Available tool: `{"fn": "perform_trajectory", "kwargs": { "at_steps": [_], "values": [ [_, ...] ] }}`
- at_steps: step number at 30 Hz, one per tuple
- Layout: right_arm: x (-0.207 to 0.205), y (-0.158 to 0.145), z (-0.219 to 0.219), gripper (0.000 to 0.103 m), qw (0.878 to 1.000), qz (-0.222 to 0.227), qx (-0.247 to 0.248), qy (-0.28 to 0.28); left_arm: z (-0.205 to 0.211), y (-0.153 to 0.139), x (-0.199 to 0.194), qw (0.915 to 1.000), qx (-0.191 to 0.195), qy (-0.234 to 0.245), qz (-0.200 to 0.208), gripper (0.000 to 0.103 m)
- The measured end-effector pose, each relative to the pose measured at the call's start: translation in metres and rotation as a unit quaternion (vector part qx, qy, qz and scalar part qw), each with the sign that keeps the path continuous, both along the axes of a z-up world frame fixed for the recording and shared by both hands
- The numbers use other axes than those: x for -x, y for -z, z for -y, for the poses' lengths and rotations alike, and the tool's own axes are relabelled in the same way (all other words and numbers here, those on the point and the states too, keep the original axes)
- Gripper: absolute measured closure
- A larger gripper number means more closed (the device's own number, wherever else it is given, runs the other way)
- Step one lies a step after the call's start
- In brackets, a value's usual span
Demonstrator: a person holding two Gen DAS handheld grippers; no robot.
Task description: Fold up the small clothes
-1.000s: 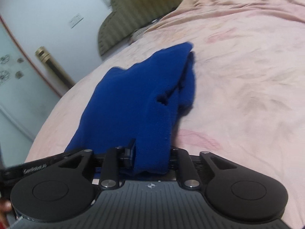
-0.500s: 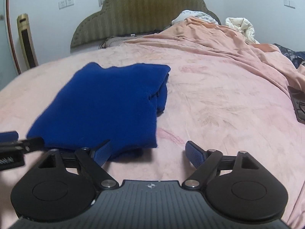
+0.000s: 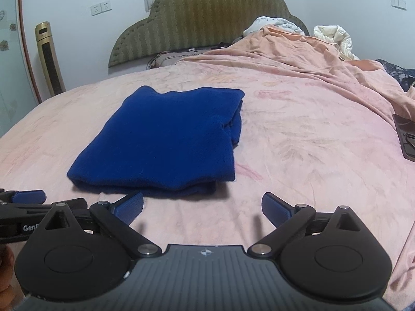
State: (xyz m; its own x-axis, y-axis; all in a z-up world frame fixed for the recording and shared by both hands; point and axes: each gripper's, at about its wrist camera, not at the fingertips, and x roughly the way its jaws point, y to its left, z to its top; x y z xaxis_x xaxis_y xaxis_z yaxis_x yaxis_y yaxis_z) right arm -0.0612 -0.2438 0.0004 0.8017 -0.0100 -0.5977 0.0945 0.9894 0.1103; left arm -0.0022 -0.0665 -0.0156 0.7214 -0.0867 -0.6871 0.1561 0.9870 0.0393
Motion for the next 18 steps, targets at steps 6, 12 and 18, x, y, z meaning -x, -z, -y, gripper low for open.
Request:
{"fn": "perform_trajectory", "kwargs": {
  "at_steps": [6,12,18],
  "values": [
    [0.007,0.002,-0.005,0.002,1.0,-0.005,0.007,-0.007,0.001,0.0,0.003,1.0,-0.003,-0.006,-0.001,0.024],
    [0.011,0.004,-0.009,0.001,1.0,-0.012,0.015,-0.014,0.0,0.0,0.006,1.0,-0.006,-0.007,-0.003,0.023],
    [0.009,0.009,-0.013,0.0,0.999,-0.02,0.019,-0.016,-0.002,0.002,0.009,0.9999,-0.007,-0.012,0.004,0.02]
  ]
}}
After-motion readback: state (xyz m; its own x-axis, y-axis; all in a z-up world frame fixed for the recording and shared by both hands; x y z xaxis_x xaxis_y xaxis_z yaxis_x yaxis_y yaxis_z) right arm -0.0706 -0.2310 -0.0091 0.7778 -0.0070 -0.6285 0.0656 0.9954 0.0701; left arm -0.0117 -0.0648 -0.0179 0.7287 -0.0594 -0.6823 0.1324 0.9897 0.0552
